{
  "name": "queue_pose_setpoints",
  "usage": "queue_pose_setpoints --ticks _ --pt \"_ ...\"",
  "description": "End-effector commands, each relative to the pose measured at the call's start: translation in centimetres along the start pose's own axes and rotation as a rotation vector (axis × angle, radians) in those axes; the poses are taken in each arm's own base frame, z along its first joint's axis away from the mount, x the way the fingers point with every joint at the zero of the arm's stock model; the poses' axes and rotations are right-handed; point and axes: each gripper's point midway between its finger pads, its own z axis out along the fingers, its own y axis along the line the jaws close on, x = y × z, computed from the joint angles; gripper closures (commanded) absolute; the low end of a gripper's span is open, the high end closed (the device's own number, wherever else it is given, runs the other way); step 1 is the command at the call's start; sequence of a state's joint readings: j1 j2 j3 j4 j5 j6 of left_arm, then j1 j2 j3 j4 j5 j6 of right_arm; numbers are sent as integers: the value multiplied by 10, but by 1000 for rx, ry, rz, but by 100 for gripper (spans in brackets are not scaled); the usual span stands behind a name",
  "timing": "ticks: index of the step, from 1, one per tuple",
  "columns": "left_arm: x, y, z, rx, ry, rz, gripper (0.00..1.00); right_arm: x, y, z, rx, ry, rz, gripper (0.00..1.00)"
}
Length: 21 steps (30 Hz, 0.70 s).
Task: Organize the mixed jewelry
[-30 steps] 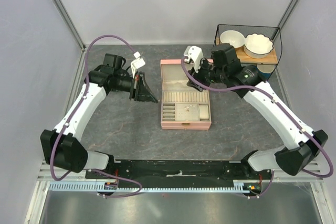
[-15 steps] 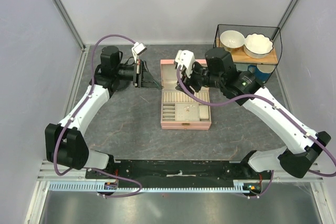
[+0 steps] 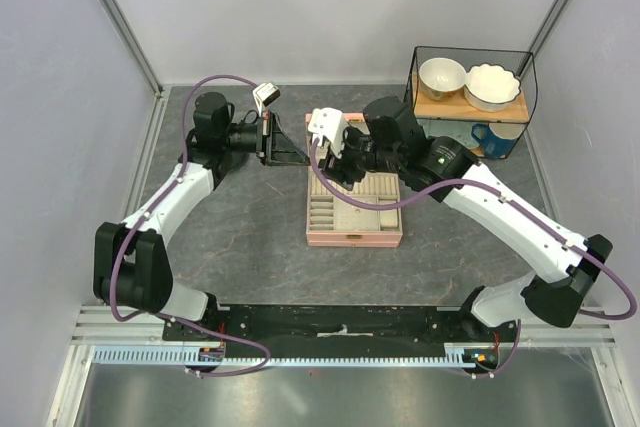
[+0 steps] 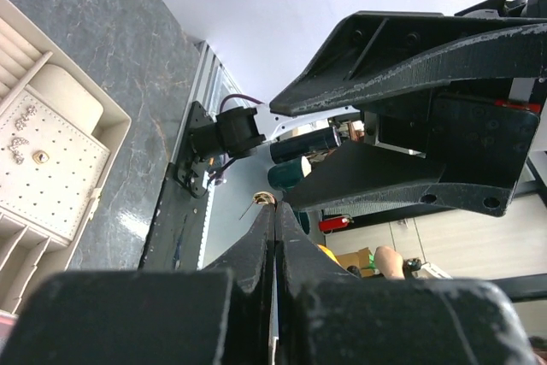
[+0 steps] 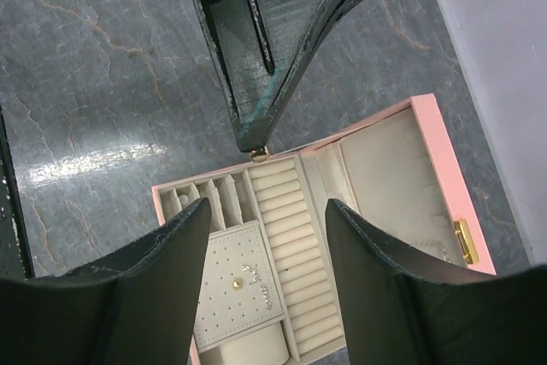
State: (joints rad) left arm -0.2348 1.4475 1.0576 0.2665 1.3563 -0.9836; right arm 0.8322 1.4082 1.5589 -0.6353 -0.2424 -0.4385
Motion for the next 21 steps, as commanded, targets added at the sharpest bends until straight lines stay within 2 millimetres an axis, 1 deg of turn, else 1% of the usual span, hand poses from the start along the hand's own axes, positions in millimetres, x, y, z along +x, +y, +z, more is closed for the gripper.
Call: queue_pose_setpoints --ticks 1,8,18,21 --pt "-3 -5 -2 15 -8 -1 98 -27 -7 -1 34 -62 -47 36" --pt "0 -9 -2 27 -4 6 98 -26 -2 9 20 -45 -69 38" --pt "8 -11 -4 30 3 6 98 -27 1 13 21 -36 -96 43" --pt "10 -13 -3 32 7 9 99 -27 3 15 19 -32 -107 46"
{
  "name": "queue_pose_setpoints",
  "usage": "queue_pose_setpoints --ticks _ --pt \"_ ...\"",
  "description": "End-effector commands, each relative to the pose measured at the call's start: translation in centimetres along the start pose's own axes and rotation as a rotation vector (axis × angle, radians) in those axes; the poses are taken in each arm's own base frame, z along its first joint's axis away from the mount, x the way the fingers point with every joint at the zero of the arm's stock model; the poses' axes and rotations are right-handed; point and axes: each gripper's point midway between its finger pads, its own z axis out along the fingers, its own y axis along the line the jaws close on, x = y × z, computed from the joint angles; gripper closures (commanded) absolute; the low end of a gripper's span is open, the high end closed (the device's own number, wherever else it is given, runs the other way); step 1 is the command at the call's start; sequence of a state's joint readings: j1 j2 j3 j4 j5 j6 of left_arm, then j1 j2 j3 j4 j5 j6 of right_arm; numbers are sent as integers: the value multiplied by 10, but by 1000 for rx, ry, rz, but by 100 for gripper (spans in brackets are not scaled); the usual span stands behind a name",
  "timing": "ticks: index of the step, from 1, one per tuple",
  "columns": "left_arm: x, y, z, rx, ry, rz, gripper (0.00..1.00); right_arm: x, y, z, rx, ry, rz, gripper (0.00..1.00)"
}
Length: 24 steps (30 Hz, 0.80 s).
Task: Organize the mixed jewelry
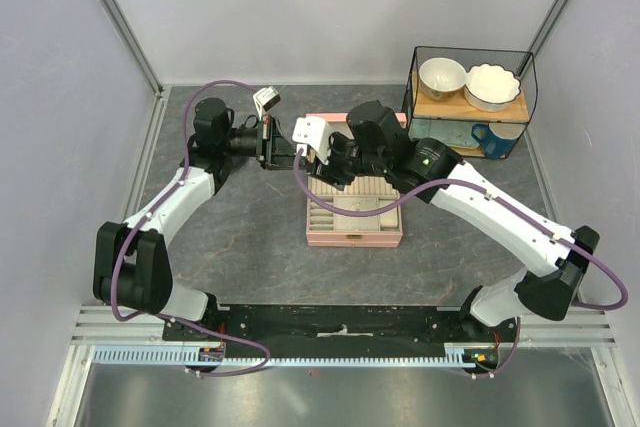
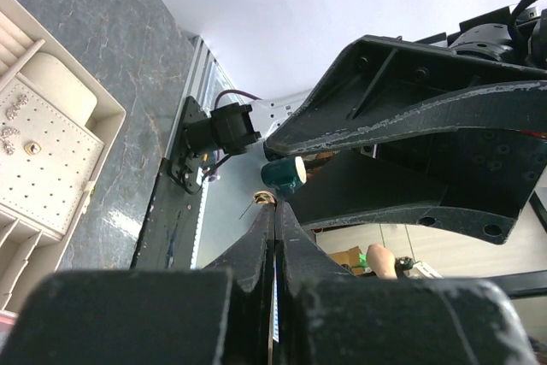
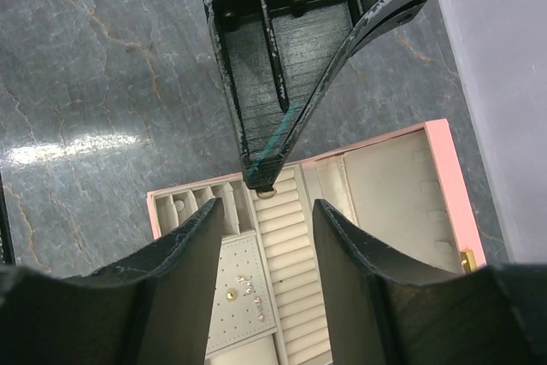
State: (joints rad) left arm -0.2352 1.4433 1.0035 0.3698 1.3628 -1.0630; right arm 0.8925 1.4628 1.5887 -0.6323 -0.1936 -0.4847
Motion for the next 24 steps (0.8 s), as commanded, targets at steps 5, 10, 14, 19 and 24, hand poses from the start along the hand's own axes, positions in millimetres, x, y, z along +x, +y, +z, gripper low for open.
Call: queue_pose_setpoints --ticks 5,10,14,19,24 --pt "6 -18 -4 19 6 46 98 -21 -7 -1 32 -41 -49 48" --pt "7 -18 -4 18 5 49 99 -21 -5 2 28 -36 -53 50" --pt "9 -19 -4 21 10 53 99 -21 -4 3 27 -32 -60 52" --pt "9 -20 -4 20 7 58 98 -22 -4 4 30 -29 -64 57" --pt "10 -20 -4 20 7 59 99 -23 -4 5 31 -28 -71 62"
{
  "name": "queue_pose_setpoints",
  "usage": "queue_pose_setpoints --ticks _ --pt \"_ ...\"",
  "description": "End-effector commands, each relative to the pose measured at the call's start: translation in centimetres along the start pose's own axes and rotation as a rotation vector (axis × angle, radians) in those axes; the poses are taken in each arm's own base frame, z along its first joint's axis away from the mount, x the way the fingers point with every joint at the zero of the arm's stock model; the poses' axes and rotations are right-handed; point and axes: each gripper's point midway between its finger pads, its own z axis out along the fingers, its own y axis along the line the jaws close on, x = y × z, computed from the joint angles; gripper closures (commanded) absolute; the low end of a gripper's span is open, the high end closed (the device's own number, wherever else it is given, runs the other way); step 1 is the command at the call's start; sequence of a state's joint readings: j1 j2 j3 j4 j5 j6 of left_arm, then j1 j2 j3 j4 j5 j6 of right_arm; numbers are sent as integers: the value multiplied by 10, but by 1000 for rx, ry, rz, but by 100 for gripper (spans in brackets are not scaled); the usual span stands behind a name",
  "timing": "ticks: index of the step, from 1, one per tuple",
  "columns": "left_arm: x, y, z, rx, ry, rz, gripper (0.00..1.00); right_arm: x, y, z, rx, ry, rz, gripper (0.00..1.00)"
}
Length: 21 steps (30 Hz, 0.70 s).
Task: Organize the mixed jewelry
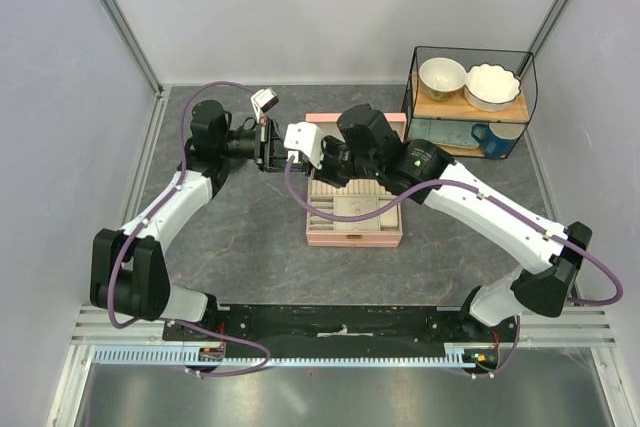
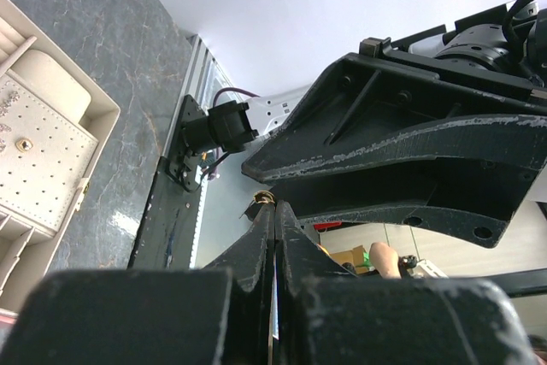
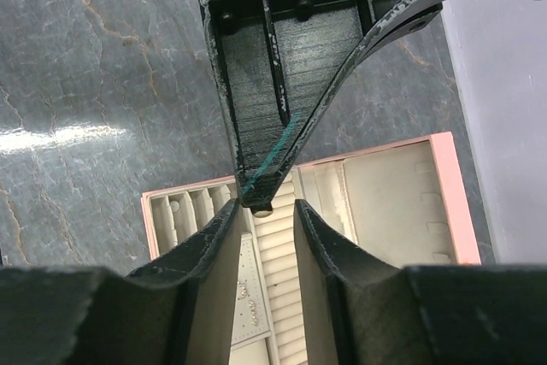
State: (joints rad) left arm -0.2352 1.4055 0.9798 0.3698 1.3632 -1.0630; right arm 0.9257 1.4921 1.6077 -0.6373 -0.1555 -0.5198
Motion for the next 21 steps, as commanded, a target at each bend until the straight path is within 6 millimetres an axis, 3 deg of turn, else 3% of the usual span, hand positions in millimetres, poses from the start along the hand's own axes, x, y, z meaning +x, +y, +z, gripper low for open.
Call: queue_pose_setpoints --ticks 1,21 --pt "4 -12 -3 16 9 41 98 -21 -11 -5 37 -48 -24 63" --pt "6 -9 -2 6 2 48 96 -25 -10 -8 44 -48 -30 94"
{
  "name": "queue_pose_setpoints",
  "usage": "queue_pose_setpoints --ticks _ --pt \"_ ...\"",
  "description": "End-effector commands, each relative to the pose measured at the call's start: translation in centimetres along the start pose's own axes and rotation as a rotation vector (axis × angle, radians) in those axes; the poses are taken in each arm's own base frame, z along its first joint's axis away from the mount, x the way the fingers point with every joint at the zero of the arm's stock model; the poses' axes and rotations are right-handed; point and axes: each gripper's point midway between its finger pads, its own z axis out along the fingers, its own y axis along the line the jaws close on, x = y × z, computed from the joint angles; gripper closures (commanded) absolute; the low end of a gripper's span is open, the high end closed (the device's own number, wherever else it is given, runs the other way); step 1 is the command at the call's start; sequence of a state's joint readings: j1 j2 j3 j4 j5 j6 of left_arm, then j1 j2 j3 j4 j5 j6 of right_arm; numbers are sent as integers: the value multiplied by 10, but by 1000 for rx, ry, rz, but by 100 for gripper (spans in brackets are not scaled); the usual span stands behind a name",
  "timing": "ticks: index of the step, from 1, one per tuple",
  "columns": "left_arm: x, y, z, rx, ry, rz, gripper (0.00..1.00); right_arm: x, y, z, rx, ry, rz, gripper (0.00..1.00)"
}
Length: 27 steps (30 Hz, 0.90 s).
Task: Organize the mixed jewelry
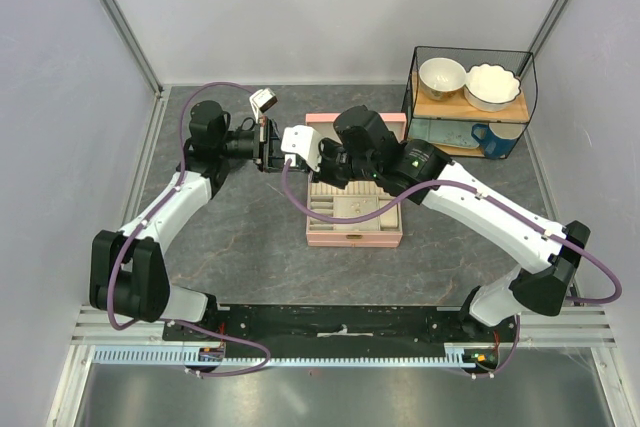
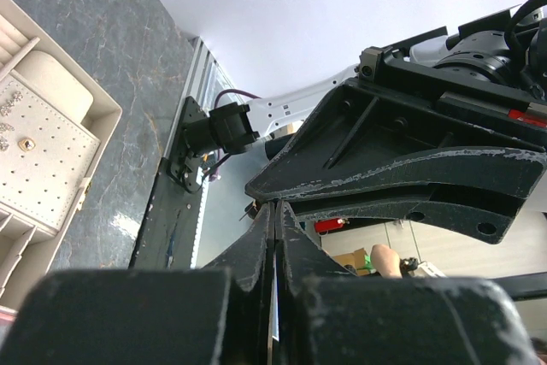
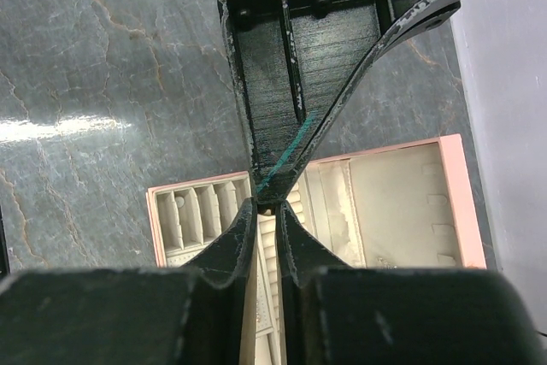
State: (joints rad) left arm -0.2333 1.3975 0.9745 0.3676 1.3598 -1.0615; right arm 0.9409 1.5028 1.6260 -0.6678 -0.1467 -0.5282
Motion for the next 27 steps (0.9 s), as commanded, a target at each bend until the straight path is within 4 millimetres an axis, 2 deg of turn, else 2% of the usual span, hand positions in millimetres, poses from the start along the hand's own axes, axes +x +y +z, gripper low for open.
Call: queue_pose_setpoints --ticks 1,5,11,17,19,20,21,22,23,27 --pt "5 -10 -2 8 4 50 93 -24 -14 -9 59 -63 -17 94" --pt "4 -12 -3 4 -1 67 78 -19 -16 -11 73 -45 -16 96" --pt "-1 -12 -7 -12 -24 86 69 -8 -13 -13 75 -8 -14 97" --pt "-10 -14 -19 -43 -64 109 68 16 -8 -15 74 69 -19 97" --pt "-17 -14 -24 -79 -83 174 68 27 -6 -17 75 105 -18 98" --pt "-22 -10 -25 -117 -104 190 68 31 -5 -17 72 116 -16 98" --pt "-15 1 -27 -168 -90 181 68 35 -4 -17 67 129 -12 97" --pt "-22 -2 -29 -200 -100 230 68 44 -1 -17 49 160 -5 97" --pt "-27 5 -31 -262 -121 243 68 48 0 -17 42 177 2 97" --pt "-28 22 -41 -398 -112 319 68 79 11 -17 -38 289 45 97"
